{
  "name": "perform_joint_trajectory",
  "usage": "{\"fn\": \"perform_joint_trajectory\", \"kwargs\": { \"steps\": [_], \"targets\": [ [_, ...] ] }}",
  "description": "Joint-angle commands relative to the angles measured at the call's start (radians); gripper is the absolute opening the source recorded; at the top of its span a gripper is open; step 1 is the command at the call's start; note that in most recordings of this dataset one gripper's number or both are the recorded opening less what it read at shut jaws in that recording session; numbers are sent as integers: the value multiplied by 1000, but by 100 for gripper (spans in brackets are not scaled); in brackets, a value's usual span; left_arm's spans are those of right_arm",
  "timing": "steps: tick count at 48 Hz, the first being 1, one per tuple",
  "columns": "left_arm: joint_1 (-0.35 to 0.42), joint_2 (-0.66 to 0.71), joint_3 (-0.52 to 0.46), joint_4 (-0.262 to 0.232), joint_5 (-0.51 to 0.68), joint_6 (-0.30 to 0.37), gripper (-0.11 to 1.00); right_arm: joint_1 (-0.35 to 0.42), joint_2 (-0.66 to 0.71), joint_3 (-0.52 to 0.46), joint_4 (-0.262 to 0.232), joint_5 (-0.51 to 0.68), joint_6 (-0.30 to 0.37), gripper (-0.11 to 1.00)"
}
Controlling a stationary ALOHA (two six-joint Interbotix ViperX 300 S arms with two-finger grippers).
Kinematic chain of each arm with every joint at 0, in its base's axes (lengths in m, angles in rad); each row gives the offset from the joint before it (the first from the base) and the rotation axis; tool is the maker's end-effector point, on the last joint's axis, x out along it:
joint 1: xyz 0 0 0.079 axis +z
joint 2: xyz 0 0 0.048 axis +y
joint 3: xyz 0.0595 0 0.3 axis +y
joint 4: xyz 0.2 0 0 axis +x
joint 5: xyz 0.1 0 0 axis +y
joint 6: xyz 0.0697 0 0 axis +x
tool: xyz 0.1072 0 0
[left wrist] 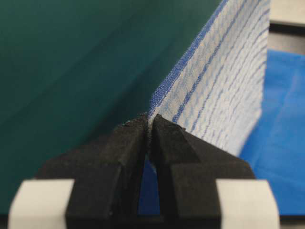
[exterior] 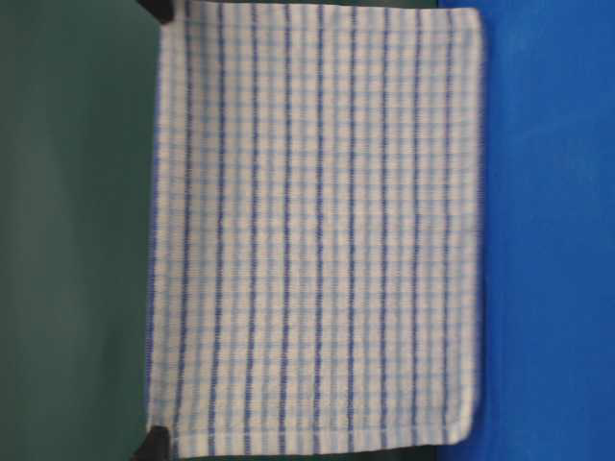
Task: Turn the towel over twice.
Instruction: 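Lift the striped towel by its far corners, raising it upward, then swing the held edge toward the near side and lay towel flat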
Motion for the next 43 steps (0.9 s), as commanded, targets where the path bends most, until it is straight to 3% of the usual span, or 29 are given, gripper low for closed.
{"fn": "perform_joint_trajectory", "kwargs": {
  "steps": [1,13,22,32,43],
  "targets": [
    [-3,-17,-26,-2,-2,0,3,-2,-26,-25,-3,5,-2,5],
    [-14,-17,-23,-2,29,-2,3,28,-31,-20,2,51,9,5],
    [-61,-12,-18,-2,137,-5,3,123,-29,21,37,158,44,5],
    [-190,29,11,-2,307,-34,3,285,-11,124,46,198,155,5],
    [-379,127,78,-8,350,-87,3,466,72,227,46,161,302,5]
  ]
}}
